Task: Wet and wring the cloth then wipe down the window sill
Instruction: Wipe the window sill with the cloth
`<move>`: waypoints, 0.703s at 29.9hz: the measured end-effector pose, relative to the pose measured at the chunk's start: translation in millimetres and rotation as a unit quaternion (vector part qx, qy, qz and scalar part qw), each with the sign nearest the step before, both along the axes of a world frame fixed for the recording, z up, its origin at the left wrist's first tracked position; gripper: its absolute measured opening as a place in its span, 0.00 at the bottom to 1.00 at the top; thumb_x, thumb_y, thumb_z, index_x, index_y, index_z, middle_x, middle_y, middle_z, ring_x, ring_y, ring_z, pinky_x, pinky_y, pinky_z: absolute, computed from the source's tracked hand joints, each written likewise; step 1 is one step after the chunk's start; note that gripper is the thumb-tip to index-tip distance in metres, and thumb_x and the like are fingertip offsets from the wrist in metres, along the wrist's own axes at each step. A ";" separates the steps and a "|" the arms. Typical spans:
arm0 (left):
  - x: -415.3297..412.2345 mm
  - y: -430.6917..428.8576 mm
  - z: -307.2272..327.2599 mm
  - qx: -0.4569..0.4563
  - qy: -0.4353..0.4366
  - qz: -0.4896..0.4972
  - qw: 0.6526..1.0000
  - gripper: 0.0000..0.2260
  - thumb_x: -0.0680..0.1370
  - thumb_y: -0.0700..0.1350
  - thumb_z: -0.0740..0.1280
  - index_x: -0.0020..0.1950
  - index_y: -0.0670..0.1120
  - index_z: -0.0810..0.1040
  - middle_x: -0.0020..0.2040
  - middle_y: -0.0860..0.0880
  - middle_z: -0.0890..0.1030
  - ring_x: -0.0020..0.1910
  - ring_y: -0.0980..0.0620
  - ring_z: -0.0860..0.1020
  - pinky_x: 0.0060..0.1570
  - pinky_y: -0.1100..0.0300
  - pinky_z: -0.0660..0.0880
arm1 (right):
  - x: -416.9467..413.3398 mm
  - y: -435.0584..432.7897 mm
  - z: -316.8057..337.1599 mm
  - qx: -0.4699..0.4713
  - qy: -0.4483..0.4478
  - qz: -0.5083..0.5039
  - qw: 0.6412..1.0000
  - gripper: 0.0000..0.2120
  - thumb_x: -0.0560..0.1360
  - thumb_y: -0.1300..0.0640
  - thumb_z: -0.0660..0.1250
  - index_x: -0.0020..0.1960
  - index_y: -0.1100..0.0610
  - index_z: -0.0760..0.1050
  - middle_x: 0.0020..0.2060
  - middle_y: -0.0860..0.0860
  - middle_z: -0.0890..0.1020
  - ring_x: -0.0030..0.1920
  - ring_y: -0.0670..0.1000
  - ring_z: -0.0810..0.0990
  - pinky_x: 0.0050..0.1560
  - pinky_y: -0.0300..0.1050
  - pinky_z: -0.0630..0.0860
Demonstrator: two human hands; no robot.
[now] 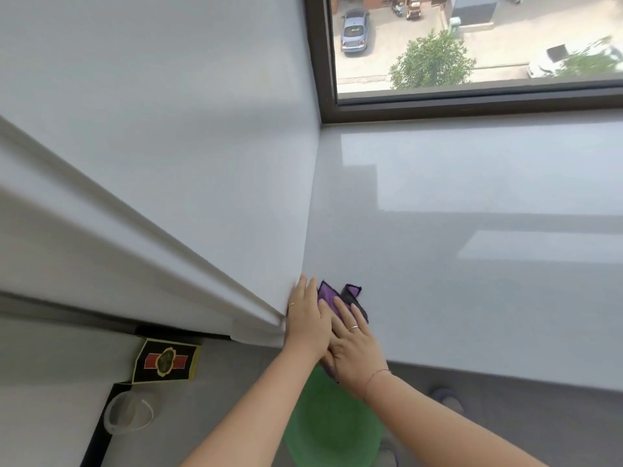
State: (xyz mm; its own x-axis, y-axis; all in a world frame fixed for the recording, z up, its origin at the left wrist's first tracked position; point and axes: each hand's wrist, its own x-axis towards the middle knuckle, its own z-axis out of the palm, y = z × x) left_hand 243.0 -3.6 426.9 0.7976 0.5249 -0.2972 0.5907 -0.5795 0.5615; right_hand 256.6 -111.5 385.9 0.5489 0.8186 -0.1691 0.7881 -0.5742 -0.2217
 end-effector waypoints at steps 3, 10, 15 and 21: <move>-3.3 2.1 -6.2 0.045 0.072 -0.055 0.995 0.25 0.80 0.39 0.54 0.77 0.43 0.52 0.79 0.45 0.48 0.77 0.48 0.48 0.74 0.57 0.46 | 22.3 -34.6 0.9 0.002 -0.010 -0.091 0.996 0.27 0.75 0.40 0.51 0.70 0.49 0.70 0.69 0.51 0.71 0.70 0.58 0.69 0.70 0.51 0.49; -18.7 -9.1 -22.3 0.108 0.194 -0.143 0.964 0.39 0.78 0.57 0.61 0.77 0.45 0.40 0.77 0.45 0.35 0.76 0.46 0.36 0.74 0.54 0.38 | 48.3 -47.2 -14.5 -0.046 0.007 -0.275 0.960 0.29 0.79 0.40 0.46 0.77 0.46 0.43 0.77 0.48 0.42 0.76 0.55 0.37 0.71 0.52 0.30; -23.9 -13.3 -32.5 0.136 0.216 -0.161 0.954 0.45 0.75 0.66 0.56 0.75 0.43 0.32 0.75 0.45 0.30 0.73 0.47 0.29 0.72 0.52 0.30 | 46.5 15.6 -15.3 -0.014 0.029 -0.101 0.994 0.25 0.81 0.44 0.43 0.77 0.44 0.42 0.77 0.45 0.42 0.76 0.52 0.34 0.71 0.53 0.29; -28.4 -13.3 -38.9 0.143 0.198 -0.145 0.959 0.48 0.74 0.69 0.54 0.70 0.41 0.26 0.69 0.49 0.24 0.72 0.47 0.27 0.68 0.54 0.27 | 113.1 10.1 -19.6 -0.021 -0.005 -0.029 0.999 0.27 0.80 0.42 0.47 0.77 0.44 0.45 0.77 0.45 0.45 0.77 0.50 0.40 0.74 0.50 0.35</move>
